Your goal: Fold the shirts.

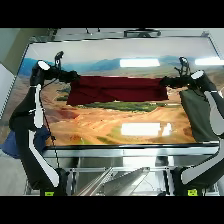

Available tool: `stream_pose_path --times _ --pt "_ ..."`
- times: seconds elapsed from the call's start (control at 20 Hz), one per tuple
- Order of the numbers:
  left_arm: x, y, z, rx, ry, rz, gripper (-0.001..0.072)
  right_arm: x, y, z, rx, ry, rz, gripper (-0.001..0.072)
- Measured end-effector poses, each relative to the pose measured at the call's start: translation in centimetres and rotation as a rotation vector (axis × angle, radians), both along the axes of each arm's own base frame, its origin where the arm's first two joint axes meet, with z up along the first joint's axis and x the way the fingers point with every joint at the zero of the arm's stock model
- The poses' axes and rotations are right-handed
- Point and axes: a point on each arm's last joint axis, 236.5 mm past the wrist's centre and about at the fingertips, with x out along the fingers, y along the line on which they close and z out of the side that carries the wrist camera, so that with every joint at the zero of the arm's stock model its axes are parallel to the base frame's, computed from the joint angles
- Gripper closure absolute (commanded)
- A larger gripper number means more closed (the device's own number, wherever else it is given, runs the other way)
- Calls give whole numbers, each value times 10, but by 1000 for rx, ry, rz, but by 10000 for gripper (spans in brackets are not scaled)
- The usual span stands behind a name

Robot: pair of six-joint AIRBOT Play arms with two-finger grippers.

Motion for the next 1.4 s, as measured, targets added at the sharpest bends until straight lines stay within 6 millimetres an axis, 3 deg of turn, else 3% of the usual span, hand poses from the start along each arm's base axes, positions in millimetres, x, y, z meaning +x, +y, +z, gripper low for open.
stream_pose_path --times 0.2,0.35,0.4,0.5,0.65,0.7,0.75,0.9,1.05,1.2,1.4 --pt "5 27 48 10 -94 63 366 -10 -23 -13 34 81 -67 100" --pt "0 46 79 17 -140 99 368 -17 -20 -25 85 125 -60 107" --pt "-3 50 87 19 -147 104 436 -17 -17 -25 99 122 -51 111" --pt "-10 53 101 20 -156 102 699 -16 -9 -26 133 114 -29 218" --pt "-16 47 112 21 -163 84 689 -13 5 -27 189 103 -6 236" --pt "-17 42 114 21 -164 74 689 -12 9 -28 206 102 -3 419" --pt "-18 34 115 20 -164 59 689 -12 12 -30 212 103 2 597" --pt "-23 1 116 15 -164 1 690 -8 20 -27 238 86 18 696" --pt "-29 -49 101 6 -138 -87 690 -1 27 -7 267 54 46 696" --pt "-36 -111 65 -4 -93 -175 690 4 37 40 290 -8 108 696" --pt "-52 -205 5 -13 -55 -264 690 1 53 131 342 -120 196 696"
